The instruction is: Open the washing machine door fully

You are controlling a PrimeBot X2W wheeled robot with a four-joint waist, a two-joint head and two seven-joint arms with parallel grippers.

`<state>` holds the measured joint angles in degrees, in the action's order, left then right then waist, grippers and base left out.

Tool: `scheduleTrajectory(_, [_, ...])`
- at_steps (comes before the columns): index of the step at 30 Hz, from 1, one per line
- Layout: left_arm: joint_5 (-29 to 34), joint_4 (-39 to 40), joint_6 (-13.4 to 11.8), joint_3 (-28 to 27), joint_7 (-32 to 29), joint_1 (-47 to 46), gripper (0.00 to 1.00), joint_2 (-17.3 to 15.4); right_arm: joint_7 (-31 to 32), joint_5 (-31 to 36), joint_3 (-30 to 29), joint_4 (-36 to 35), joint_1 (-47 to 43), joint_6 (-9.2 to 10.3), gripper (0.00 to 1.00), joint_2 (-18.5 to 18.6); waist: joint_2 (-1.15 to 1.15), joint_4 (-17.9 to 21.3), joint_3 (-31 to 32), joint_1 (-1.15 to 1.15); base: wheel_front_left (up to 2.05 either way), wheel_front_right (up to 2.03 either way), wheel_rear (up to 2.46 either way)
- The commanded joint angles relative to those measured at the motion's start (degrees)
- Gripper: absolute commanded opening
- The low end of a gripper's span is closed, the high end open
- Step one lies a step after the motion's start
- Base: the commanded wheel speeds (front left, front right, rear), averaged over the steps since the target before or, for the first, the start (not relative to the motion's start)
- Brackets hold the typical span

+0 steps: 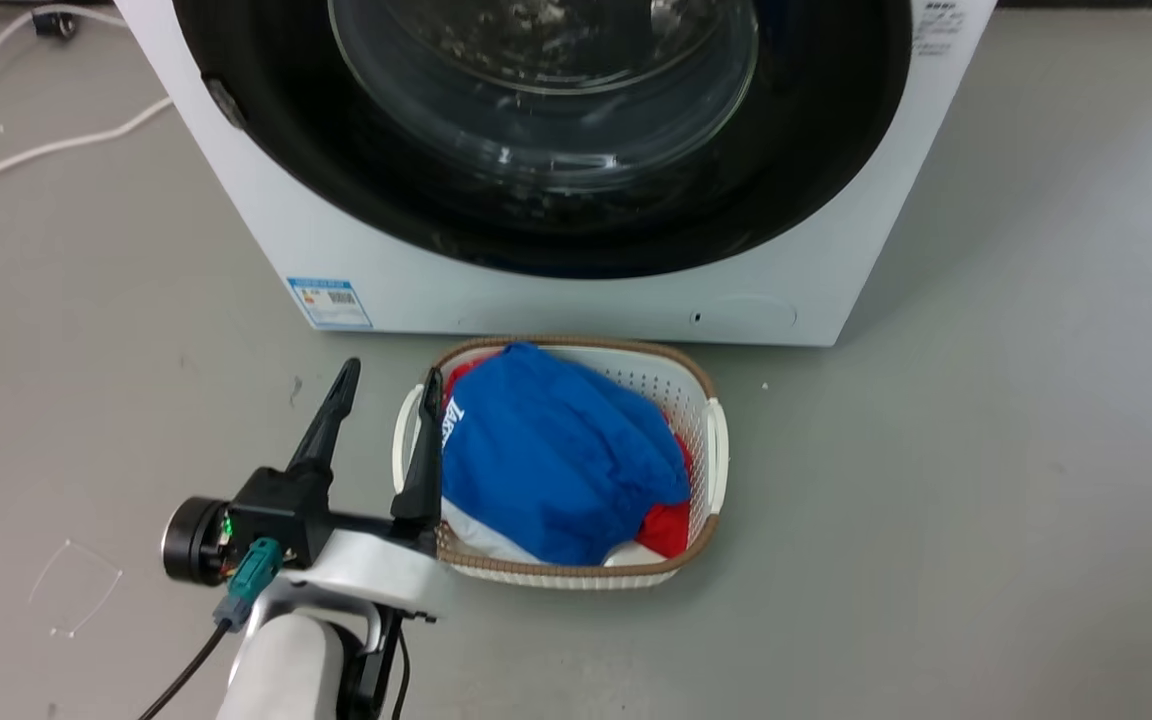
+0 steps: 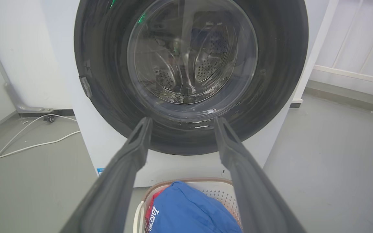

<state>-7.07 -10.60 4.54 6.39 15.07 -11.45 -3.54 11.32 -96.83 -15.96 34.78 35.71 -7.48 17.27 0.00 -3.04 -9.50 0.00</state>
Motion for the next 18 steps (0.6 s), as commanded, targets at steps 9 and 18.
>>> scheduleTrajectory(9, [0.0, 4.0, 0.2, 1.2, 0.1, -5.3, 1.0, 0.4, 13.8, 5.6, 12.7, 11.8, 22.4, -0.02, 0.0, 8.3, 0.0, -2.8, -10.0, 0.0, 0.0, 0.0, 0.0])
scheduleTrajectory(18, [-0.6, 6.2, -0.1, 2.7, 0.1, -8.3, 1.0, 0.7, 19.2, 13.0, 21.2, 21.8, 39.6, -0.02, 0.0, 6.5, 0.0, -4.8, -15.6, 0.0, 0.0, 0.0, 0.0])
